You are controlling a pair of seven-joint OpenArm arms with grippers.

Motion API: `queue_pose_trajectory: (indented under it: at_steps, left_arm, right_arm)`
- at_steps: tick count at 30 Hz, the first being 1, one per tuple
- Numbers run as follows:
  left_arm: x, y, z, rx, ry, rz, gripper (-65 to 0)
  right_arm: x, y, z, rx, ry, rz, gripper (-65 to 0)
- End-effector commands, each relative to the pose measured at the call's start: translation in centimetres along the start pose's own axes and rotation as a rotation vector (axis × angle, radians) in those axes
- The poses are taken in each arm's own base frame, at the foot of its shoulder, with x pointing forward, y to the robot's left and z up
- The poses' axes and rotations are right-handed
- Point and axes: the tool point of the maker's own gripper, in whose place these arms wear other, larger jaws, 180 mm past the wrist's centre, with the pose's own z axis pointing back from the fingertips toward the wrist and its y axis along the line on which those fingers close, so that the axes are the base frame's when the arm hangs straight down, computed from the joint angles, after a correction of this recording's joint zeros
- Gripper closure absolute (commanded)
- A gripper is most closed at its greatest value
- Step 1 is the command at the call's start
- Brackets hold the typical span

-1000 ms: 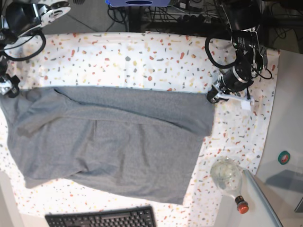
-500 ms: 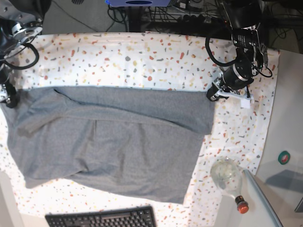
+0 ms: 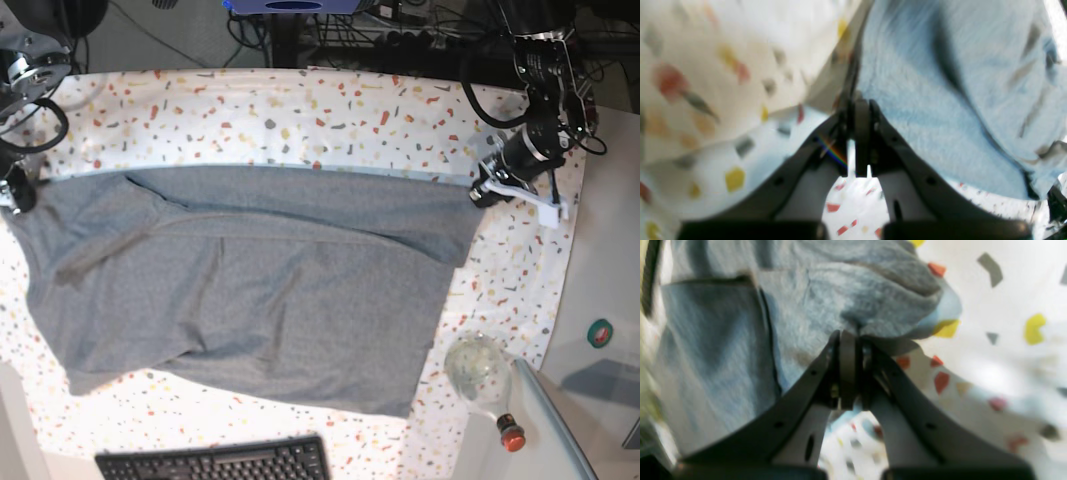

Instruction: Layout the t-shirt on the table in an organized manner, then fold the t-shirt properly

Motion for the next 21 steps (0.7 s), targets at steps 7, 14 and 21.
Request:
queue_pose_trajectory:
  at_steps: [7, 14, 21]
  left_arm:
    - [5.0, -2.0, 2.7, 0.001, -0.093, -0.103, 0.0]
    - [11.3, -10.7, 0.1, -0.128, -0.141, -0.158, 0.0]
    - [22.2, -22.1, -1.0, -0.261, -0.271, -0.2, 0.0]
  right_arm:
    - [7.2, 4.2, 5.8, -0.082, -0.139, 0.32, 0.0]
    - [15.2, 12.8, 7.5, -0.064, -0.281, 0.423, 0.0]
    - [26.2, 21.8, 10.5, 0.023, -0.432, 0.426, 0.0]
